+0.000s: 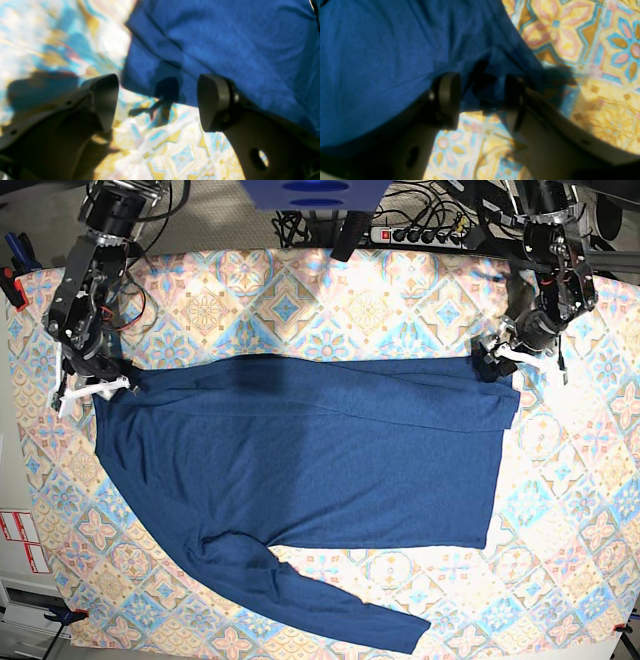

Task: Fold the T-shirt properly
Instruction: 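Adjust grips on the shirt's shoulder edges with both grippers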

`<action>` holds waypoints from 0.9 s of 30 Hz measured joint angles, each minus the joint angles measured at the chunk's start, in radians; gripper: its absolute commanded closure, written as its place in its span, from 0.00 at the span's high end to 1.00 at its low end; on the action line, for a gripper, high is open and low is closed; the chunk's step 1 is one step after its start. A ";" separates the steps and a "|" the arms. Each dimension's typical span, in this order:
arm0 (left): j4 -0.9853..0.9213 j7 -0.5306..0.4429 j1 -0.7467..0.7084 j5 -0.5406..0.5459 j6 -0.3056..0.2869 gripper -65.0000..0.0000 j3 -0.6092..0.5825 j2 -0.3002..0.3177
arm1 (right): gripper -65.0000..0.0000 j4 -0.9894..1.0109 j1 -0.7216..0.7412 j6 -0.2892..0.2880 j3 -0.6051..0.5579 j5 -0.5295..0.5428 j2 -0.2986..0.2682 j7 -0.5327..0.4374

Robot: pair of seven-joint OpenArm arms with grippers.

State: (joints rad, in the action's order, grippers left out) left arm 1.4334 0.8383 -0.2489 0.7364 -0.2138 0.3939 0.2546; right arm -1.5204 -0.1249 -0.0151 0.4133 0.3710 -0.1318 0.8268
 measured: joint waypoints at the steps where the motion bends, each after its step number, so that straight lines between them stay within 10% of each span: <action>1: 0.000 0.000 -0.001 -0.002 0.000 0.74 0.000 -0.003 | 0.42 0.000 0.000 0.001 0.000 0.000 -0.002 0.000; 16: -0.122 -0.039 0.099 -0.009 -0.017 0.70 0.005 -0.036 | 0.42 -0.001 0.000 0.001 0.000 0.000 -0.001 0.000; 27: -0.133 -0.012 0.107 -0.018 -0.008 0.00 0.000 -0.041 | 0.42 -0.001 0.000 0.001 0.000 0.000 -0.002 0.000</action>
State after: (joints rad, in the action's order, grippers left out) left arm 1.3003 0.8265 -0.1421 0.7185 -0.2218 0.3939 0.2138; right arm -1.5211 -0.1246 -0.0139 0.4133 0.3714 -0.1333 0.8268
